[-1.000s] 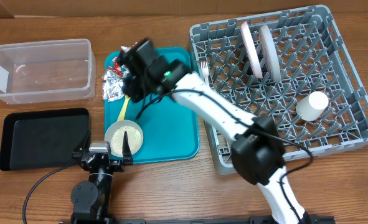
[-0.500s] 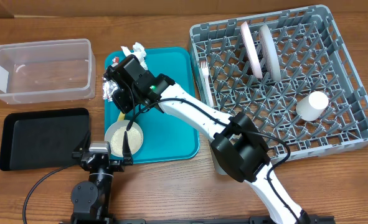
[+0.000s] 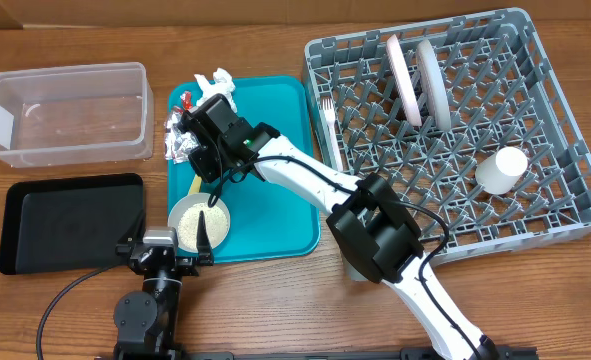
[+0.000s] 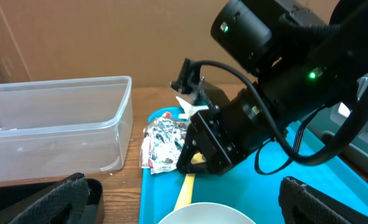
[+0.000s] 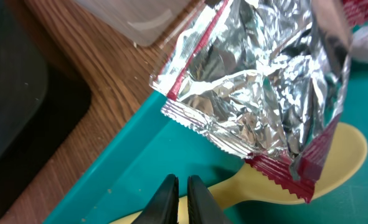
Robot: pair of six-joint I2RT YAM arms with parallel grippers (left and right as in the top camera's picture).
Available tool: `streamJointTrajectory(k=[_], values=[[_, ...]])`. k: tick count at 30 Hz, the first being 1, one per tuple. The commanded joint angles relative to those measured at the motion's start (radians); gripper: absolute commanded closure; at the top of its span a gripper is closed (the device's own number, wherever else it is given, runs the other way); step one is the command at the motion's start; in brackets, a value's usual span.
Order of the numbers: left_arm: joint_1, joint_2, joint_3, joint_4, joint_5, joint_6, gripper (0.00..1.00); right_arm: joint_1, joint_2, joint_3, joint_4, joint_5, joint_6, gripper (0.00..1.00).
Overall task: Sort waste into correct bins and load items into the dishwasher rack
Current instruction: 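Move the right gripper back over the yellow spoon on the tray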
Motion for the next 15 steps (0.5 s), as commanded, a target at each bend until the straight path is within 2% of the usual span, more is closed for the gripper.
streamJointTrajectory(k=[1, 8, 15], values=[[0.003, -0.008, -0.003, 0.002, 0.005, 0.009, 0.0, -0.009, 0.037, 0.01, -0.002, -0.005, -0.008, 0.91], [0.003, -0.008, -0.003, 0.002, 0.005, 0.009, 0.0, -0.016, 0.038, 0.013, -0.064, 0.15, -0.007, 0.9], [0.003, -0.008, -0.003, 0.002, 0.005, 0.009, 0.0, -0.063, -0.013, 0.013, -0.166, 0.196, -0.008, 0.9]])
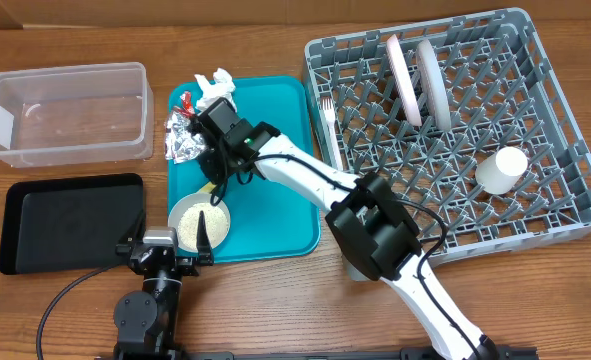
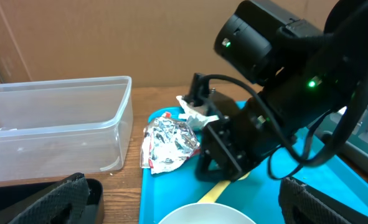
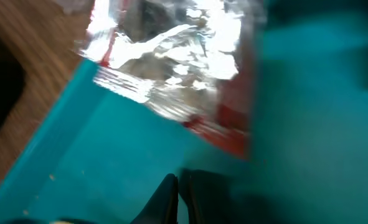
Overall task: Sort waste into correct bins and load items into the dishwasher rack
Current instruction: 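Move the right gripper back over the yellow spoon on the tray, then lower the right gripper and grasp the yellow spoon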
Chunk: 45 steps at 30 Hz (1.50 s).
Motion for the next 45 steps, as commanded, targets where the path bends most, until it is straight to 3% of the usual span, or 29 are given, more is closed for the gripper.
streamJointTrajectory(k=[1, 15, 24, 28, 37, 45], values=[[0.003, -0.008, -0.003, 0.002, 0.005, 0.009, 0.0, -0.049, -0.033, -0.005, -0.054, 0.1, -0.006, 0.9], [0.003, -0.008, -0.003, 0.002, 0.005, 0.009, 0.0, -0.098, -0.135, -0.005, -0.293, 0.091, -0.079, 0.85], [0.003, -0.008, -0.003, 0.002, 0.005, 0.009, 0.0, -0.098, -0.151, -0.005, -0.343, 0.016, -0.158, 0.53], [0.003, -0.008, -0.003, 0.002, 0.005, 0.009, 0.0, -0.098, -0.151, -0.005, -0.34, 0.015, -0.161, 0.55], [0.003, -0.008, -0.003, 0.002, 0.005, 0.009, 0.0, -0.098, -0.149, -0.013, -0.298, -0.045, -0.16, 0.69], [0.003, -0.008, -0.003, 0.002, 0.005, 0.009, 0.0, -0.12, -0.149, -0.061, -0.279, -0.058, -0.156, 0.69]])
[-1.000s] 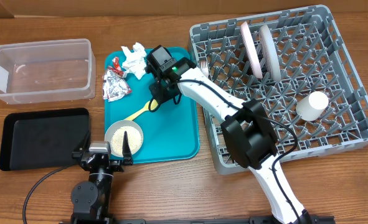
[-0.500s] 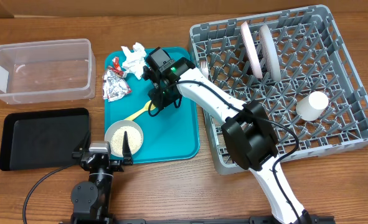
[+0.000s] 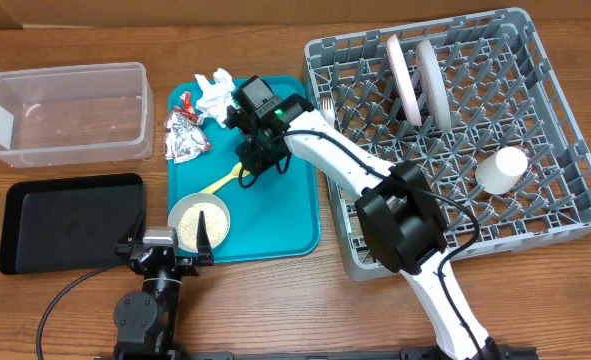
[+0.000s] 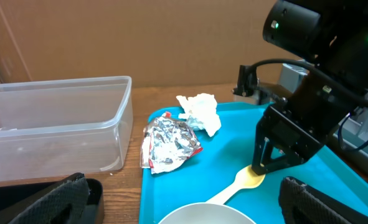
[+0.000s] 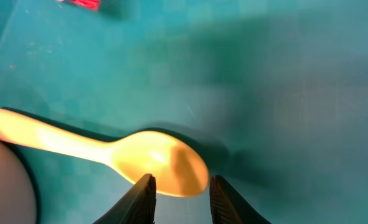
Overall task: Sort waste into correct bins and load items into the dishwasher rack
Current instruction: 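Lower the right gripper and grasp the yellow spoon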
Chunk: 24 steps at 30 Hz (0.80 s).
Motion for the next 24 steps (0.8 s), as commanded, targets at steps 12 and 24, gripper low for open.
streamJointTrajectory(k=[12, 24], values=[[0.003, -0.008, -0.003, 0.002, 0.005, 0.009, 0.0, -0.021, -0.056, -0.046, 0.034, -0.101, -0.001, 0.89], [0.003, -0.008, -0.003, 0.002, 0.005, 0.009, 0.0, -0.048, -0.056, -0.046, 0.097, -0.239, 0.034, 0.69]])
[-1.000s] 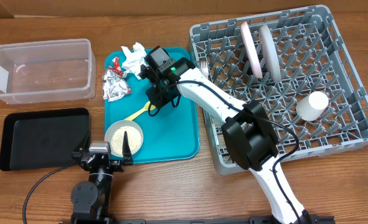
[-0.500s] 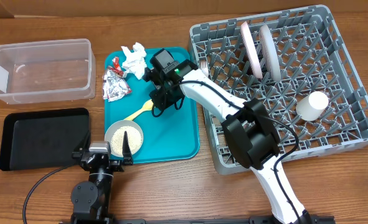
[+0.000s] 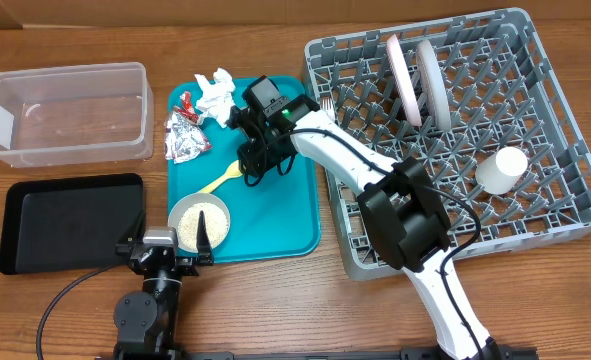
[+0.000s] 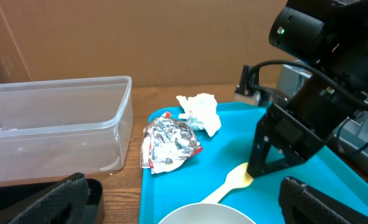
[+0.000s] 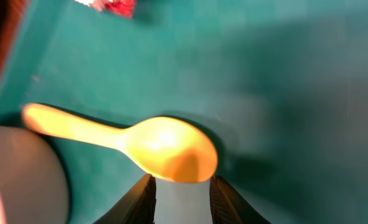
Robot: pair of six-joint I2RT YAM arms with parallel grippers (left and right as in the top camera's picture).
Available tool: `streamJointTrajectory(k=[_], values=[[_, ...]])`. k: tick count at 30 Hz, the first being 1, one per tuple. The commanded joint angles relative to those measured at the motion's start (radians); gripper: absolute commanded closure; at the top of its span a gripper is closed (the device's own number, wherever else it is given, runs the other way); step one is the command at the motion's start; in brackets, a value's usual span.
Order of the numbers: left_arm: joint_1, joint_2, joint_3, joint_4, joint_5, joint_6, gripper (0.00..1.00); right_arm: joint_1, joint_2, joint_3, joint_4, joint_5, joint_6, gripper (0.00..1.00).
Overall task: Sort waste into correct bins and load items into the dishwasher rack
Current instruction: 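Lower the right gripper and grasp the yellow spoon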
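Observation:
A yellow plastic spoon [image 3: 216, 183] lies slantwise on the teal tray [image 3: 275, 215], its handle reaching the white bowl [image 3: 199, 219]. My right gripper [image 3: 248, 170] is open, its tips standing either side of the spoon's bowl [image 5: 171, 154]. In the left wrist view the same spoon [image 4: 229, 185] shows under the right gripper [image 4: 259, 168]. A crumpled foil wrapper [image 3: 184, 140], a white tissue [image 3: 214, 90] and a small red scrap [image 3: 187, 98] lie at the tray's far left. My left gripper [image 3: 171, 252] rests open at the near table edge.
A clear plastic bin [image 3: 65, 112] stands at the far left, a black tray [image 3: 70, 222] in front of it. The grey dish rack [image 3: 565, 215] on the right holds two plates [image 3: 420, 75], a white cup [image 3: 502, 168] and a fork [image 3: 327, 108].
My right gripper has come down closer, so the spoon's bowl now sits between its tips, jaws still as wide. The spoon has shifted slightly left. The left arm has not moved.
My right gripper was shut beside the foil wrapper, over the spoon at the tray's left edge. Then it was still shut there. Later it stood open over the spoon's bowl in mid-tray, the spoon lying slantwise clear of the wrapper, and now straddles it.

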Motion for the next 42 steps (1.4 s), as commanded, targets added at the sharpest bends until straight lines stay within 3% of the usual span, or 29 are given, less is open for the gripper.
streamJointTrajectory(k=[1, 6, 14, 34, 42], values=[[0.003, -0.008, -0.003, 0.003, 0.005, 0.009, 0.0, -0.023, -0.055, -0.002, 0.031, -0.072, 0.049, 0.71], [0.003, -0.008, -0.003, 0.002, 0.005, 0.009, 0.0, -0.034, -0.055, -0.003, 0.04, -0.063, 0.058, 0.75], [0.003, -0.008, -0.003, 0.002, 0.005, 0.009, 0.0, -0.035, -0.053, -0.004, 0.045, -0.038, 0.058, 0.68], [0.003, -0.008, -0.003, 0.002, 0.005, 0.009, 0.0, -0.028, 0.008, -0.005, 0.058, -0.05, 0.093, 0.7], [0.003, -0.008, -0.003, 0.003, 0.005, 0.009, 0.0, -0.028, 0.022, -0.005, 0.078, -0.167, 0.1, 0.71]])
